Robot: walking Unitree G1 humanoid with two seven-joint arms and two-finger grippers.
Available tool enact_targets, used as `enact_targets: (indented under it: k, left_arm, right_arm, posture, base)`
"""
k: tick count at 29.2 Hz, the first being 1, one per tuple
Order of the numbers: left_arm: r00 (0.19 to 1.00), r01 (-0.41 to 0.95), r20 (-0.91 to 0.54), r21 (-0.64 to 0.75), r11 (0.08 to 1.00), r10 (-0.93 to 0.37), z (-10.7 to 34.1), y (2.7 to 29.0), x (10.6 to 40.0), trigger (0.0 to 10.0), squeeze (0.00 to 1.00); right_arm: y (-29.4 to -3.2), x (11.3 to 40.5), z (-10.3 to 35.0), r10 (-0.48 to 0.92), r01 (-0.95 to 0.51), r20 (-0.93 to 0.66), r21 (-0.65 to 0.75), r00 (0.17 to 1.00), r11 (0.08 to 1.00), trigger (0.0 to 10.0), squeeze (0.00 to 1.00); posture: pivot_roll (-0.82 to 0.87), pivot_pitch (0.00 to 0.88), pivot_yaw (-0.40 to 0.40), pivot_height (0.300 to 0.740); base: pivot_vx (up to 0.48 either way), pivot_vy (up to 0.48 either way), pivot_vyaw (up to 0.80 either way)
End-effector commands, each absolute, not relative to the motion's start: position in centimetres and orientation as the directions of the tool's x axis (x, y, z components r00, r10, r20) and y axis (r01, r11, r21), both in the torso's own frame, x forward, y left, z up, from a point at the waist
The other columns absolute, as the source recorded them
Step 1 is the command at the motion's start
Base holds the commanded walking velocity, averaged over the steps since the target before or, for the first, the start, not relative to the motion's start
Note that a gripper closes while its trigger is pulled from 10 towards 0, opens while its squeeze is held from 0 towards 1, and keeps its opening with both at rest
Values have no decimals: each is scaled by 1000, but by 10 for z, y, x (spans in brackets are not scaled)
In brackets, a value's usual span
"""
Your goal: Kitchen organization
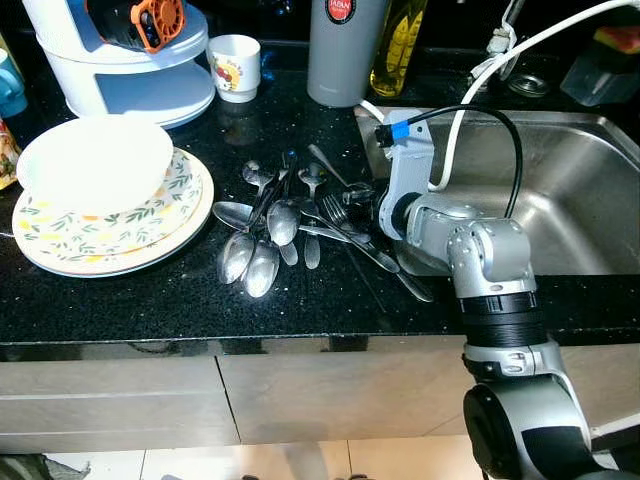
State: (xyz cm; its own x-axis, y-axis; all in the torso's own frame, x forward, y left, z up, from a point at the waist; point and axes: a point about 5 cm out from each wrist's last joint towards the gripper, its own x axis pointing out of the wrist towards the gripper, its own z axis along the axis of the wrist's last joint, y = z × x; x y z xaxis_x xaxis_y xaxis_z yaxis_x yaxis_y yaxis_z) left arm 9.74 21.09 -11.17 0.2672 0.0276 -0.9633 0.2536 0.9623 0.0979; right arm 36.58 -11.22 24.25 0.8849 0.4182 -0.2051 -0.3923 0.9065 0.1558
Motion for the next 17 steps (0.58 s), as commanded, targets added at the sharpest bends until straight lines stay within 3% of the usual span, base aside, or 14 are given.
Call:
enact_targets:
  k: [1, 3, 4, 5, 6, 7, 10, 17]
  left_arm:
    - [259, 247, -966, 86, 965, 19, -113, 208, 94, 10000, 0]
    - [259, 247, -966, 86, 965, 20, -113, 208, 94, 10000, 0]
    - [260, 249, -965, 87, 965, 20, -113, 208, 95, 10000, 0]
    - [260, 249, -965, 87, 965, 20, -113, 208, 95, 10000, 0]
    - [260, 252, -965, 88, 964, 20, -113, 208, 95, 10000, 0]
    - [260, 253, -966, 88, 963, 20, -113, 208, 96, 10000, 0]
    - [260, 254, -965, 88, 963, 19, -113, 208, 96, 10000, 0]
    - [260, 249, -965, 86, 965, 19, -113, 207, 95, 10000, 0]
  right_arm:
    - [-115, 366, 236, 411, -378, -214, 177, 886, 909, 0, 0]
    - [-115, 366, 238, 411, -379, -195, 182, 891, 907, 0, 0]
    - [-115, 367, 243, 411, -384, -163, 172, 897, 907, 4941, 0]
    - [-115, 367, 243, 411, -384, -163, 172, 897, 907, 4941, 0]
    - [-114, 369, 251, 425, -409, -119, 140, 897, 902, 10000, 369]
    - [-113, 370, 253, 432, -417, -109, 134, 895, 899, 10000, 1000]
    - [-112, 372, 255, 439, -425, -103, 129, 893, 896, 10000, 1000]
    - [-109, 389, 259, 382, -407, -191, -110, 904, 907, 10000, 1000]
  posture:
    - [12, 145, -65, 740]
    - [11, 145, -62, 740]
    - [8, 145, -60, 740]
    - [8, 145, -60, 740]
    - [7, 144, -58, 740]
    - [7, 142, -59, 740]
    - [8, 142, -60, 740]
    - [22, 149, -70, 740]
  base:
    - [0, 0, 0]
    - [0, 0, 0]
    - [0, 0, 0]
    - [0, 0, 0]
    - [0, 0, 0]
    - [0, 0, 0]
    - [0, 0, 0]
    - [0, 0, 0]
